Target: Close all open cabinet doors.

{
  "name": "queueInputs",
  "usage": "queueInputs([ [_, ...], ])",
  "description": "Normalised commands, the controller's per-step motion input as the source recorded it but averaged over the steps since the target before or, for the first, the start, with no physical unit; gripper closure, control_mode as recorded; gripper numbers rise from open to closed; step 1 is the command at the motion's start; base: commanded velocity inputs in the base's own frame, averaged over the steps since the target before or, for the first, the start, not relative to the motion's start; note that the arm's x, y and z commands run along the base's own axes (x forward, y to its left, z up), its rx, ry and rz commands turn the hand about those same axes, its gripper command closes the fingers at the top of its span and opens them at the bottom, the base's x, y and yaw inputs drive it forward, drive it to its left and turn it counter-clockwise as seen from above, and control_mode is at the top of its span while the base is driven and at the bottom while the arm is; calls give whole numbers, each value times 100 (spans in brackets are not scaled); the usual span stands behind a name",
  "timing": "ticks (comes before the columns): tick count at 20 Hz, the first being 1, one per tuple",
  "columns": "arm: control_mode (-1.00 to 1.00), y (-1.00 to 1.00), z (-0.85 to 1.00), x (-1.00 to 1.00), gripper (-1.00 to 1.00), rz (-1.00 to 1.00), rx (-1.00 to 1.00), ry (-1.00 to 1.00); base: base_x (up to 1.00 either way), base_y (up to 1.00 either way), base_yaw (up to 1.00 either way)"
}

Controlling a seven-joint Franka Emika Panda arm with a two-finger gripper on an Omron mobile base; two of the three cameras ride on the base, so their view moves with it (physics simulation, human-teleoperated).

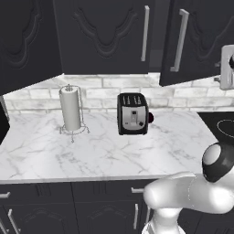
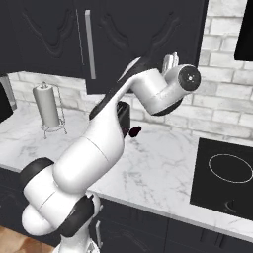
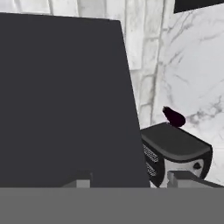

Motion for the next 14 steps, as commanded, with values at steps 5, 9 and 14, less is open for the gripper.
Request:
queueInputs([
  [5,-100,45,-32,61,-100,-30,-3,13,0,0,0],
  [9,-100,45,-34,61,-100,-33,-1,10,0,0,0],
  [14,-100,45,-26,60,-100,-32,0,8,0,0,0],
])
